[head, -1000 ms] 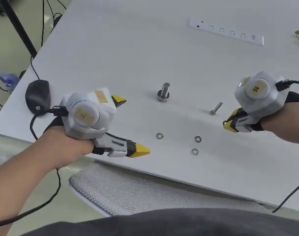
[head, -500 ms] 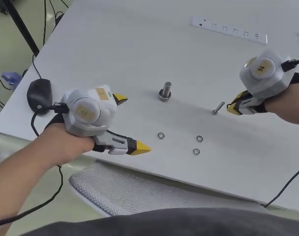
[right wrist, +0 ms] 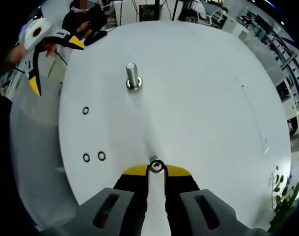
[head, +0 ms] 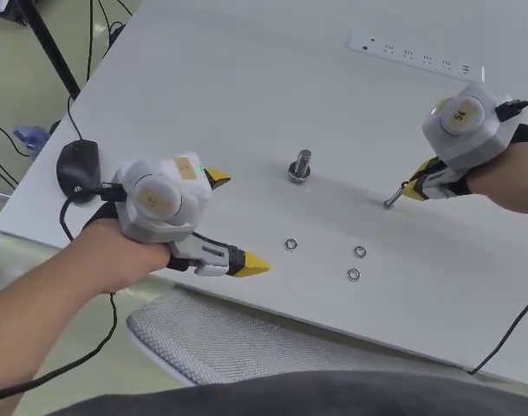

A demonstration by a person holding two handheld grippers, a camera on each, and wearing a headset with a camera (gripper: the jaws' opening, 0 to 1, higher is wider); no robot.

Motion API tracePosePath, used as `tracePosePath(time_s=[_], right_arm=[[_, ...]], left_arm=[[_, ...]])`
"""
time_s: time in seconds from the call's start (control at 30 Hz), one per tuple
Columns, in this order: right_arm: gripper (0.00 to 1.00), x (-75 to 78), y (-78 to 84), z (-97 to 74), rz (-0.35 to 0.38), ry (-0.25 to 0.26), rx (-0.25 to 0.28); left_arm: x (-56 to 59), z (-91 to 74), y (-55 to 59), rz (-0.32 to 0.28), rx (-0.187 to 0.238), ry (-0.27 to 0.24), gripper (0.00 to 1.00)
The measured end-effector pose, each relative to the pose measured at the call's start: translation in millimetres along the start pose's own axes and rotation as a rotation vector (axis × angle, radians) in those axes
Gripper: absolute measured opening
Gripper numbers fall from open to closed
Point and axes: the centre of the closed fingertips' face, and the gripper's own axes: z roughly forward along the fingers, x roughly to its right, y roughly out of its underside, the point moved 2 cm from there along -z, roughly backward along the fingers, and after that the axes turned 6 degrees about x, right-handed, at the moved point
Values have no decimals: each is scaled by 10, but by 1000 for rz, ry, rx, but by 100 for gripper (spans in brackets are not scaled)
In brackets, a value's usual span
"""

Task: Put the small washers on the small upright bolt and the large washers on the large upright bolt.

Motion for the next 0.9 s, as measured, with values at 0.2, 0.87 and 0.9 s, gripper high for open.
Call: tracePosePath(time_s=[0.2, 0.87, 0.9], right_arm=[[12, -31, -12, 25, 6, -10, 1], [12, -45, 69, 241, -19, -36, -41], [12, -47, 70, 252, -21, -38, -43]], left_arm=[[2, -9, 3, 2, -5, 2, 85], [-13, -16, 39, -17, -6, -2, 84], [-17, -18, 46, -18, -9, -4, 84]])
